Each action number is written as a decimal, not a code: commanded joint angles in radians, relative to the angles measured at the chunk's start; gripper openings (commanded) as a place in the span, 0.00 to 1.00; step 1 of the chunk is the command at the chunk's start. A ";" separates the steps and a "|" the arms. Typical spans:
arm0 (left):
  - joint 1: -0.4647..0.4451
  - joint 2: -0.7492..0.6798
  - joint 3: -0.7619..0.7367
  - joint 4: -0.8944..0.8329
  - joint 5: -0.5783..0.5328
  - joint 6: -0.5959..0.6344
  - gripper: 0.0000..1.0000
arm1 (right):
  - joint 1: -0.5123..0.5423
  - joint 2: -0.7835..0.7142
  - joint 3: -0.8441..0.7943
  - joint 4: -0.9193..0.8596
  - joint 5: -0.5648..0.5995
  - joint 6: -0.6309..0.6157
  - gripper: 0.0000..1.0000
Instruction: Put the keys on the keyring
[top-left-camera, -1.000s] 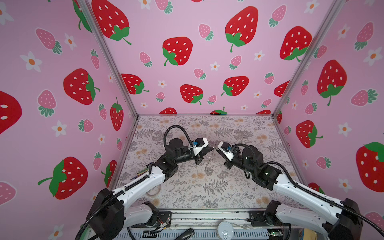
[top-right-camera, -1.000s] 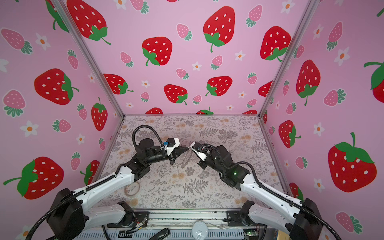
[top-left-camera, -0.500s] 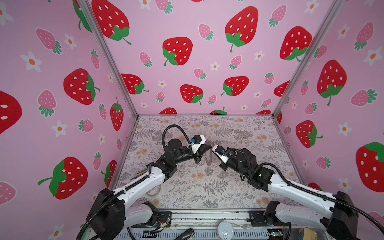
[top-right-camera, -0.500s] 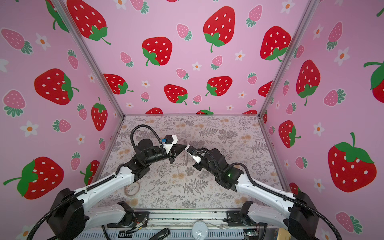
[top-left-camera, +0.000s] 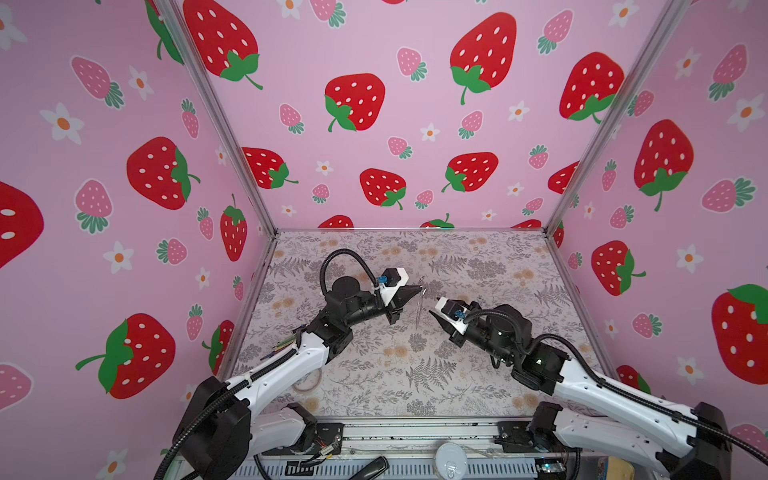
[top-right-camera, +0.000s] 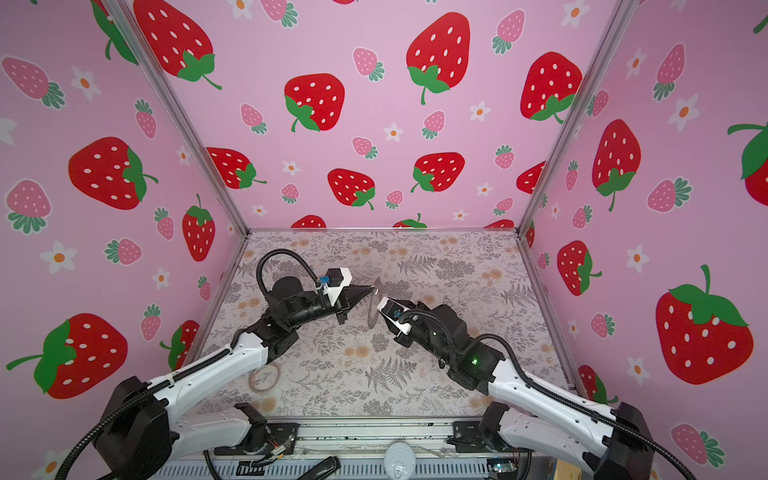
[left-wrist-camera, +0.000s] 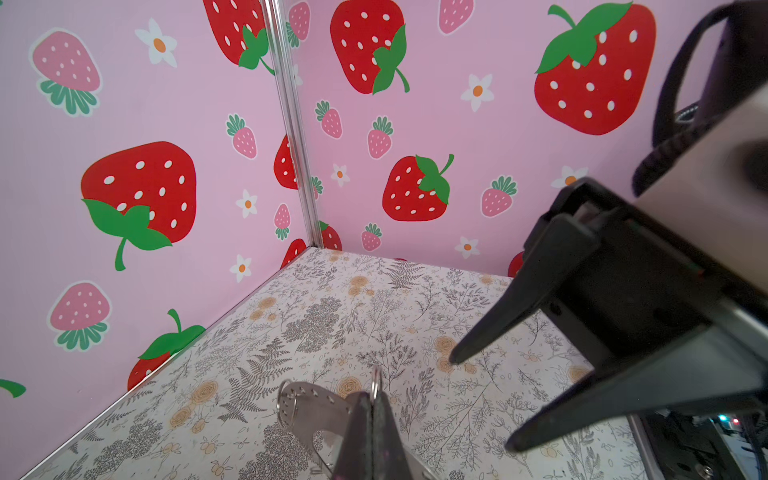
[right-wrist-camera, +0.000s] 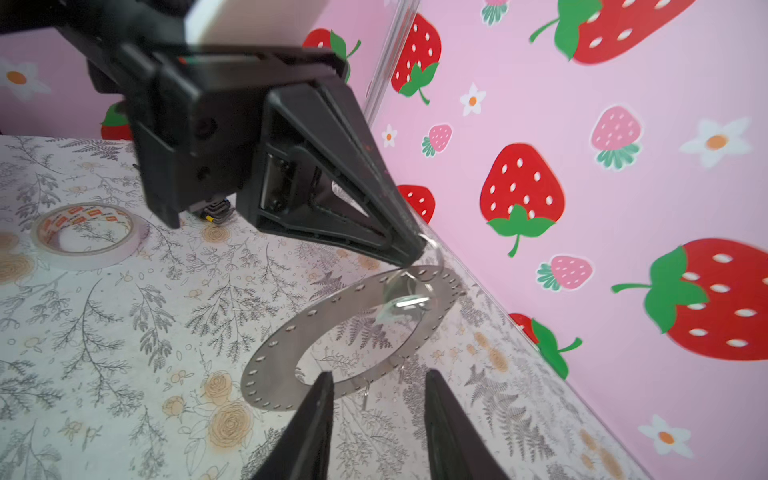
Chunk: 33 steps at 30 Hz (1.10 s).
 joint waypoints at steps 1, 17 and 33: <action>0.005 -0.017 -0.004 0.066 0.075 0.028 0.00 | -0.019 -0.061 0.000 -0.044 -0.046 -0.023 0.39; 0.003 -0.011 -0.013 0.094 0.214 0.048 0.00 | -0.092 0.018 0.065 -0.025 -0.272 0.053 0.29; -0.001 -0.007 -0.015 0.097 0.244 0.059 0.00 | -0.130 0.087 0.076 0.008 -0.315 0.068 0.24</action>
